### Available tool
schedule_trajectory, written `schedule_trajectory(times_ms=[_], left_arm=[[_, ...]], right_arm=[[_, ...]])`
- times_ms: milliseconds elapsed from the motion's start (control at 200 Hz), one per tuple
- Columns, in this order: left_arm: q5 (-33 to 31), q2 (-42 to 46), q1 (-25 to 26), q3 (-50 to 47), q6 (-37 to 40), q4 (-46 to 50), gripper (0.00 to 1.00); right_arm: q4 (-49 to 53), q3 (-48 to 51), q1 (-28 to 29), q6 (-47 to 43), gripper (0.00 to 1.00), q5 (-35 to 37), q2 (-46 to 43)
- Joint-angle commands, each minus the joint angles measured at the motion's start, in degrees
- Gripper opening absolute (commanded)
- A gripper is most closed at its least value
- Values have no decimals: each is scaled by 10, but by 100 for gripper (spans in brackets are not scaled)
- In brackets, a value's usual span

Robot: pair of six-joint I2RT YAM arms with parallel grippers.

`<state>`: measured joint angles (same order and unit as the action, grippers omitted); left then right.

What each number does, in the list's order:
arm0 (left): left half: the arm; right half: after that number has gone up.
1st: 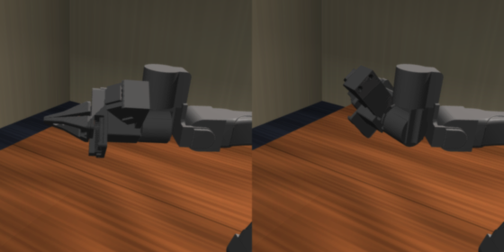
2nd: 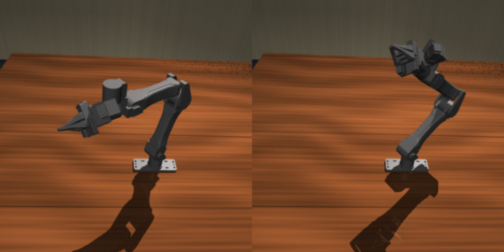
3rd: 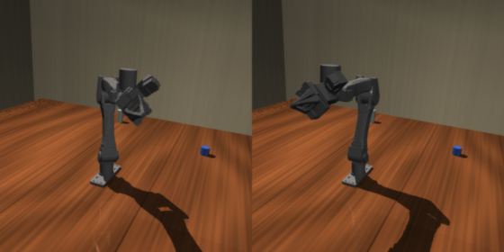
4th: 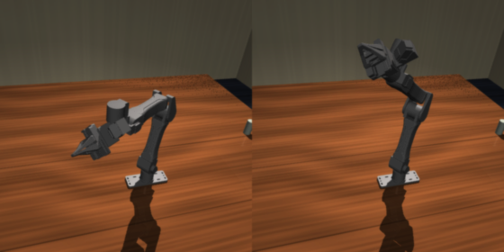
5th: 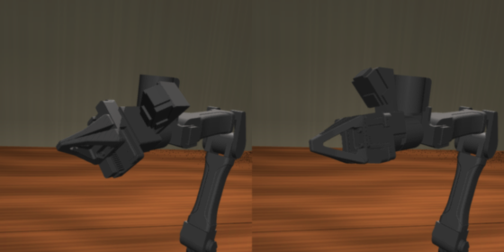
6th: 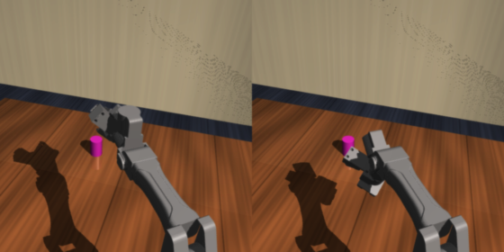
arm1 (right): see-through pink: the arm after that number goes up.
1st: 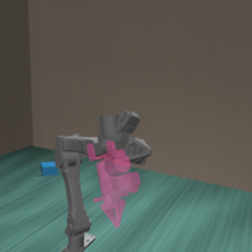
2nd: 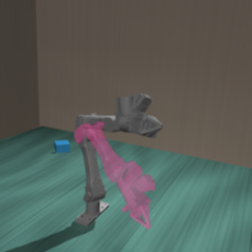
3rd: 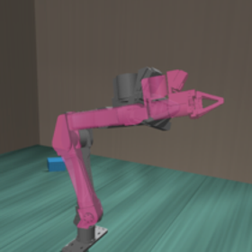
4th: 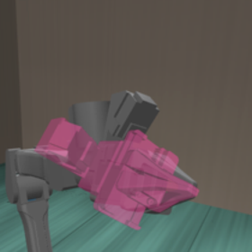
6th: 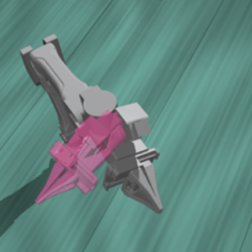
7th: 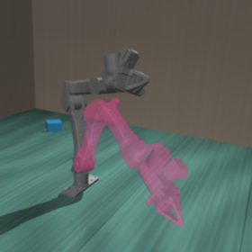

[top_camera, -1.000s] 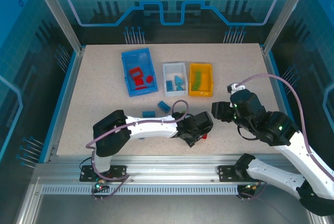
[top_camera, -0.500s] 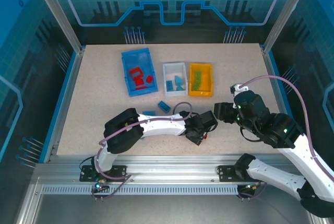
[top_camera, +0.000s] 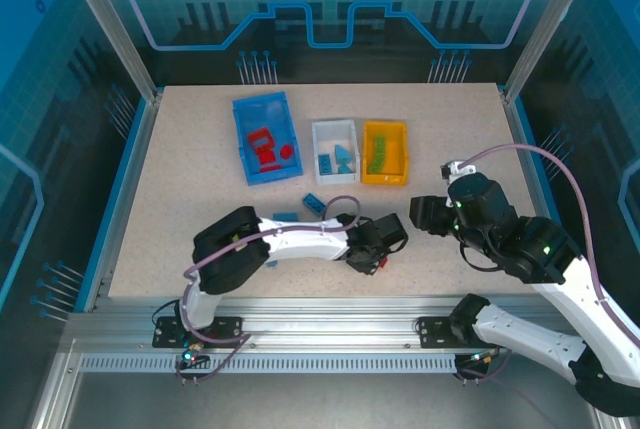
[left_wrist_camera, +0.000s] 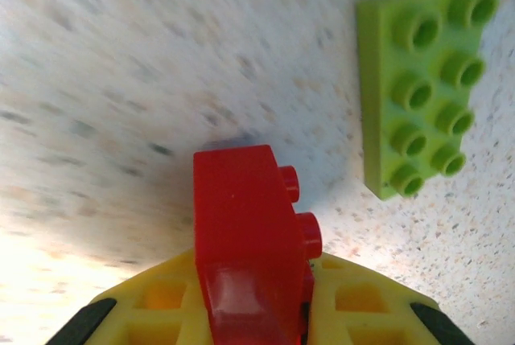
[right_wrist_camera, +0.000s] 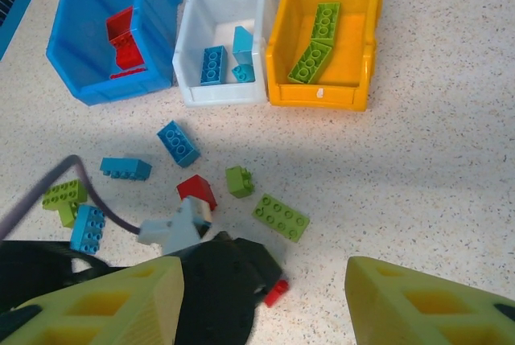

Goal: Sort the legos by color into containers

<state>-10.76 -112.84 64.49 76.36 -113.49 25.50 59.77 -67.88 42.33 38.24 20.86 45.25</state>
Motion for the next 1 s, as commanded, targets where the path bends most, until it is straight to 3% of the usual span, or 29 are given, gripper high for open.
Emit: schedule_trajectory(times_ms=[0,110,265,495,740,995], left_arm=[[-62,114,-14,-54,43,23,3],[-76,203,-58,-90,142,72,3],[-91,278,-174,-82,348,146,4],[-44,239,-376,5,628,145,8],[52,63,-491,158,746,93,9],[95,-80,-529,283,776,74,13]], right_arm=[[-29,11,-4,-28,57,-39,2],[-79,28,-4,-50,57,-98,14],[-164,45,18,-76,56,-160,57],[-245,-4,73,-97,57,-140,183],[-310,-49,79,-94,56,-142,292],[-386,-74,90,-108,57,-149,380]])
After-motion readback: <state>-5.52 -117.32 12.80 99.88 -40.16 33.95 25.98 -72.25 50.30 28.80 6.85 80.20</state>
